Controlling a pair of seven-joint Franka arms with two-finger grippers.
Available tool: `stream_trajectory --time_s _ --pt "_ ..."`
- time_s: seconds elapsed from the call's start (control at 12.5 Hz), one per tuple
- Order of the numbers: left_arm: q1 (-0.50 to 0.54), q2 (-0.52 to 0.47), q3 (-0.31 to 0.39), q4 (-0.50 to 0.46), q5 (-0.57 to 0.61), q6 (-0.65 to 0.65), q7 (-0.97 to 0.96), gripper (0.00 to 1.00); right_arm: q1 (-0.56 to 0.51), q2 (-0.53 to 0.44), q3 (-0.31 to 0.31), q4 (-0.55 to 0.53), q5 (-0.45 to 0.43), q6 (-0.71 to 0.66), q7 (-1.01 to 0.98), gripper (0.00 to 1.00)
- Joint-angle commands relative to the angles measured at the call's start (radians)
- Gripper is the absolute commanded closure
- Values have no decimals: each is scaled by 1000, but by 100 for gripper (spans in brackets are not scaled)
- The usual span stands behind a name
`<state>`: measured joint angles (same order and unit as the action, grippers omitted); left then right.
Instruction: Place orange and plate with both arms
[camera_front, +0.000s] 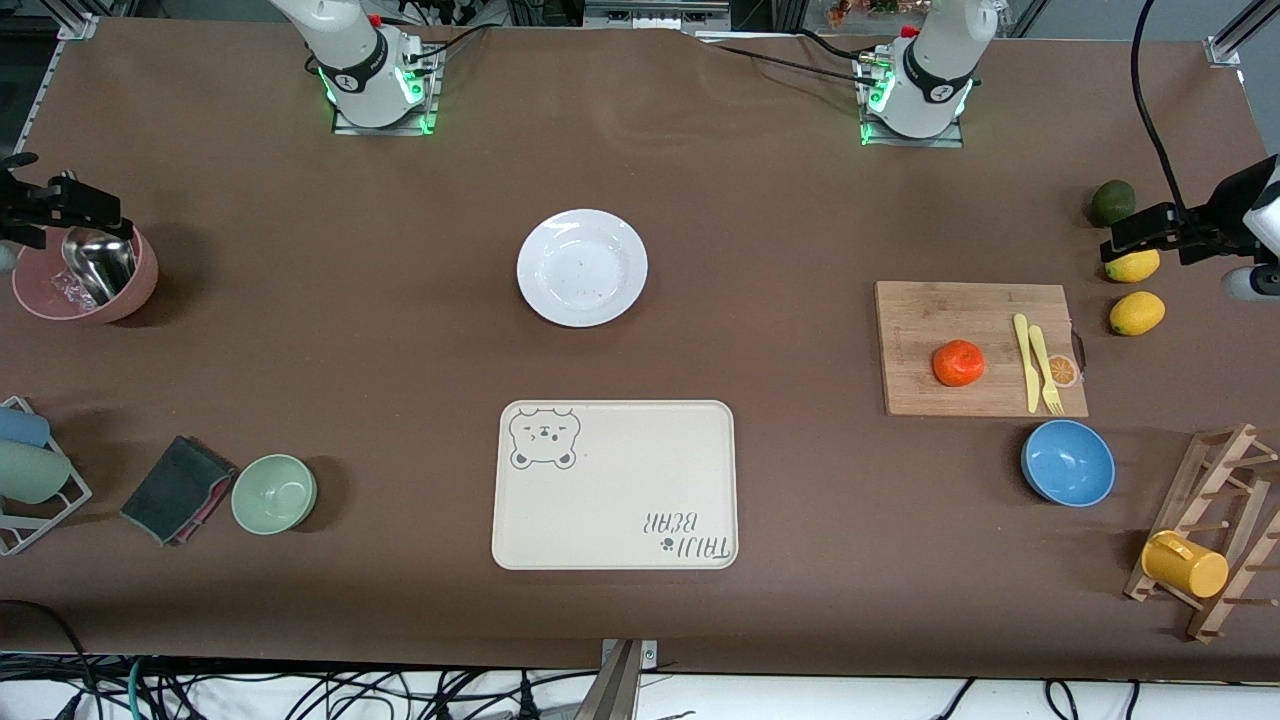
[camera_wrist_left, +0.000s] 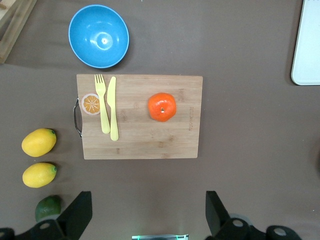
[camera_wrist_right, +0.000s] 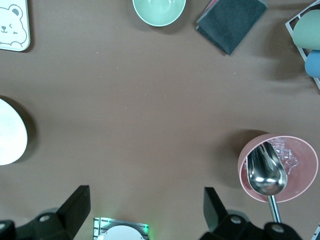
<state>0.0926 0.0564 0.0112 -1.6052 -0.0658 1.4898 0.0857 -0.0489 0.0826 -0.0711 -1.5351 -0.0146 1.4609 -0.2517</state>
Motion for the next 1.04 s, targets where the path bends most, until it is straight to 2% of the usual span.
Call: stream_trajectory --time_s 0.0,0.56,0.96 --pt "4 -4 -4 14 -5 -26 6 0 0 5 -1 21 5 -20 2 0" --pt "18 -1 -4 22 -6 -22 3 0 -2 5 -1 21 5 -20 2 0" --pt "-40 153 -20 15 -3 38 -6 0 0 5 -1 21 4 -20 2 0"
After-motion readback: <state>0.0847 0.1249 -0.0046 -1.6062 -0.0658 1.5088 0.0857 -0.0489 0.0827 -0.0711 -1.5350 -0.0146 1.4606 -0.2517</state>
